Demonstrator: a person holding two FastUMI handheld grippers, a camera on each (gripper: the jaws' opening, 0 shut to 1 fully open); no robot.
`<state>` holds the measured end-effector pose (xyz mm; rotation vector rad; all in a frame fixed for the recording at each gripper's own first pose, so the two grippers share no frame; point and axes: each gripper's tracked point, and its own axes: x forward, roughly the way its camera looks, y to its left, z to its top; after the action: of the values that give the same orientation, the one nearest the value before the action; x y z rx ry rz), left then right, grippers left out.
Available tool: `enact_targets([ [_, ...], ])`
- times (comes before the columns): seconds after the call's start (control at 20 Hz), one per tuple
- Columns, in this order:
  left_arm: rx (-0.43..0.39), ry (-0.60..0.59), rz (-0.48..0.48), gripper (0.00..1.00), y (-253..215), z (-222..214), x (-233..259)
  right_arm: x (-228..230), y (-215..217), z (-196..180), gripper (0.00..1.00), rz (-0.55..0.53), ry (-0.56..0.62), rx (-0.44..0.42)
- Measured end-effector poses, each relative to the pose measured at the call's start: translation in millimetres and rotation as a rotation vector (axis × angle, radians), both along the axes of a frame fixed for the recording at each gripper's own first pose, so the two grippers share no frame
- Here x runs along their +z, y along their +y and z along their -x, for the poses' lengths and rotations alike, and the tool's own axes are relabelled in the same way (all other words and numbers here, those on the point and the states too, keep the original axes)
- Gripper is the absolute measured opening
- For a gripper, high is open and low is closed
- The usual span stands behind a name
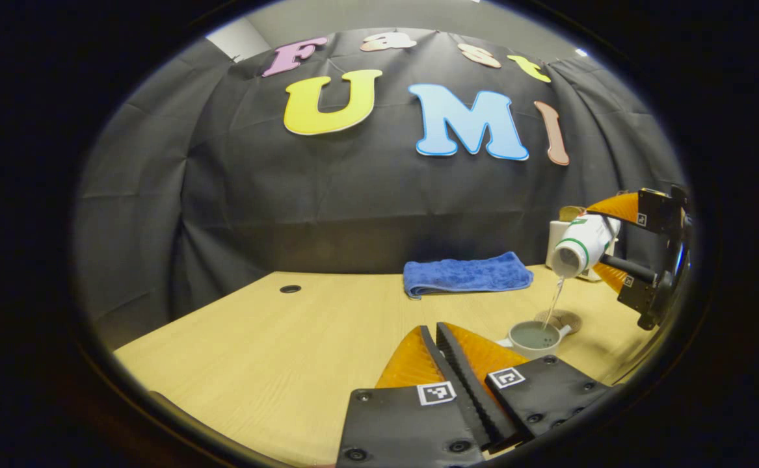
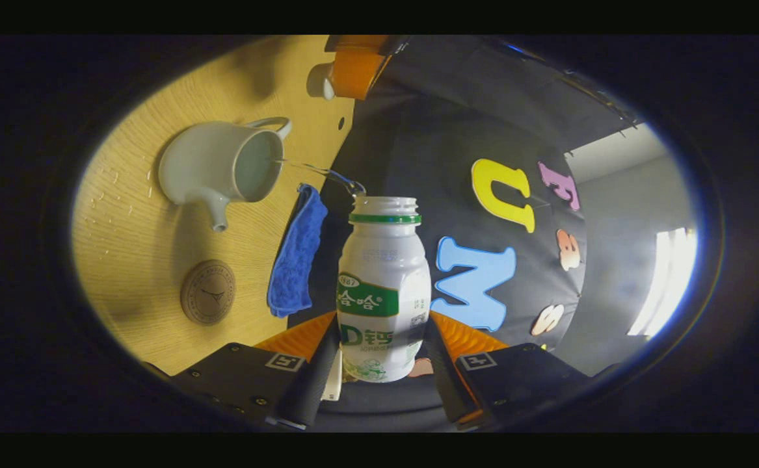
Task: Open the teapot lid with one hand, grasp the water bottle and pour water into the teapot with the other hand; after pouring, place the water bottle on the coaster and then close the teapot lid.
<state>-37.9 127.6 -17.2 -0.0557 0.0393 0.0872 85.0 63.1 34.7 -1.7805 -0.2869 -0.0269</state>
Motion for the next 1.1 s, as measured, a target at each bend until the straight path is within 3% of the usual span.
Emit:
enact_targets([
  [1.1,-0.011,0.008,0.004,0.06,-1.3,-1.5,-5.0,24.2,-2.0,-6.0,0.71,0.062,-0.038,0.002],
])
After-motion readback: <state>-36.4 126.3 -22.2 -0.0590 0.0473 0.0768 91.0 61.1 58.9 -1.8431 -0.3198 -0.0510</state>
